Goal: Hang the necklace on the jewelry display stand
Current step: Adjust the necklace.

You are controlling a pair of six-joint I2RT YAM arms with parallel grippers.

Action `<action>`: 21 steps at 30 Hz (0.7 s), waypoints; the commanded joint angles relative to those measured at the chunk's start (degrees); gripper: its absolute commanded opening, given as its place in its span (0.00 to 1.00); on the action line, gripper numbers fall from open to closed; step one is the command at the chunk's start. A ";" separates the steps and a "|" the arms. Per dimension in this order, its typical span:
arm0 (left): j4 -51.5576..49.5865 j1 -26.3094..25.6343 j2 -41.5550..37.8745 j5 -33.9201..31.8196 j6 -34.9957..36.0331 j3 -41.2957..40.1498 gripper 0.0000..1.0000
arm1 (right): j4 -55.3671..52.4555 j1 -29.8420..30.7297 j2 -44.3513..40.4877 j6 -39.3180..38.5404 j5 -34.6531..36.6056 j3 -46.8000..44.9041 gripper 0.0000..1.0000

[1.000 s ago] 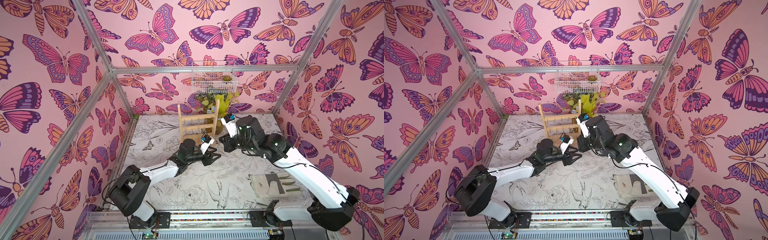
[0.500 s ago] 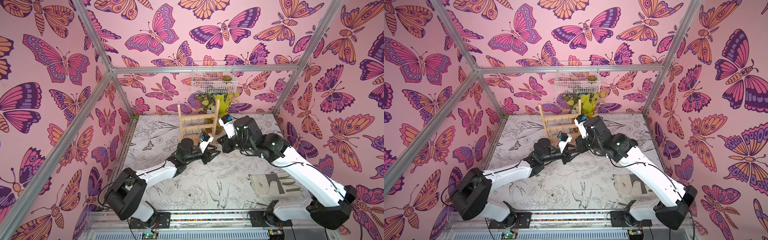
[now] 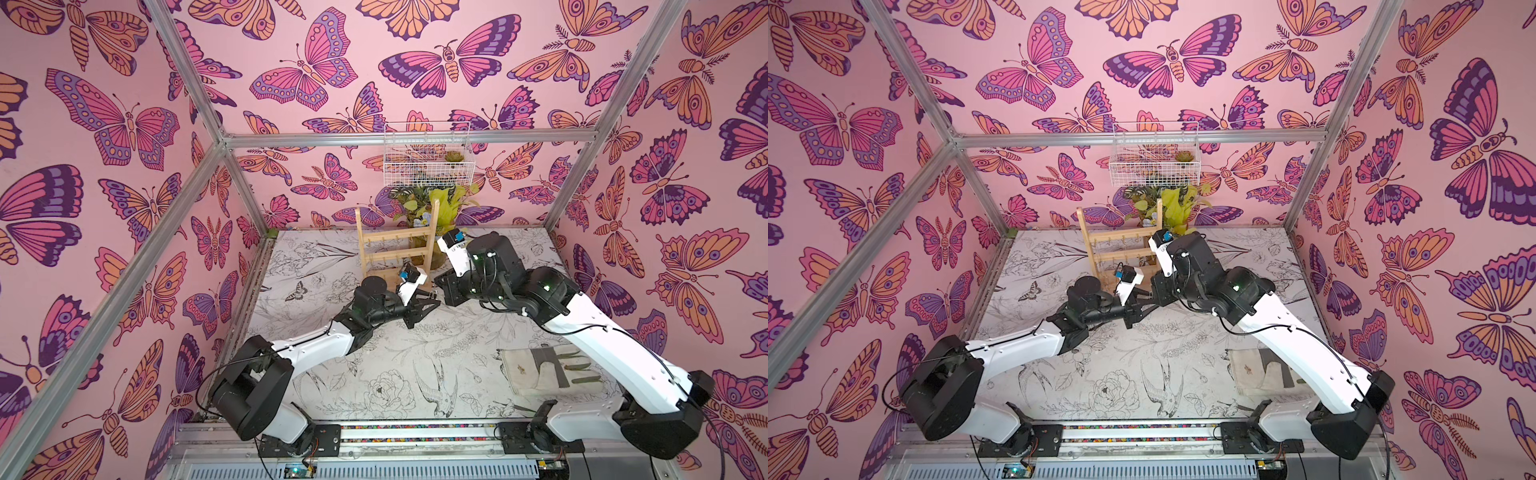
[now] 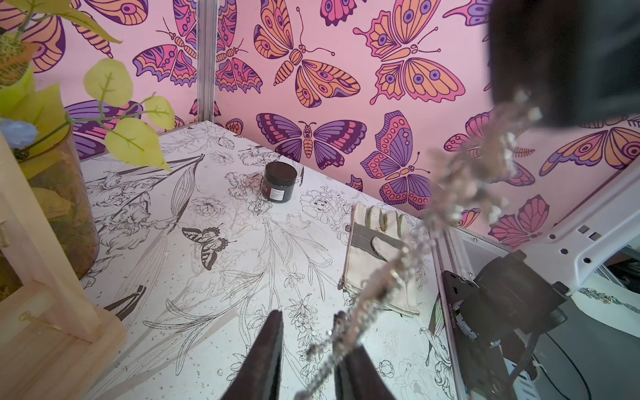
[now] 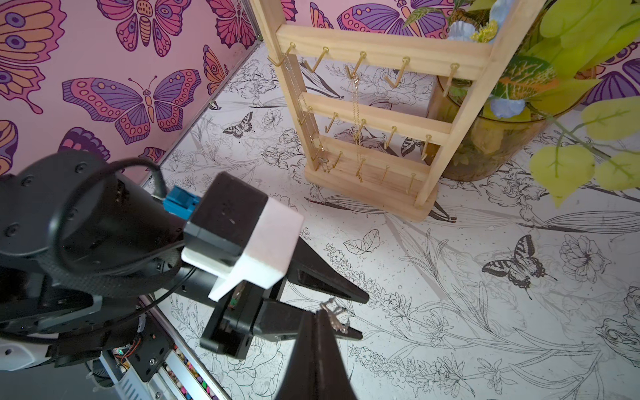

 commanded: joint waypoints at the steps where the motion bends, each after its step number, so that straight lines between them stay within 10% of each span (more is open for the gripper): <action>1: 0.84 -0.17 0.75 1.36 -0.13 -0.77 0.30 | -0.06 0.39 -0.72 -1.15 1.44 1.62 0.00; 21: 0.18 -0.14 0.92 2.15 -0.19 -1.27 0.28 | 0.43 0.44 -1.08 -1.85 3.98 1.92 0.00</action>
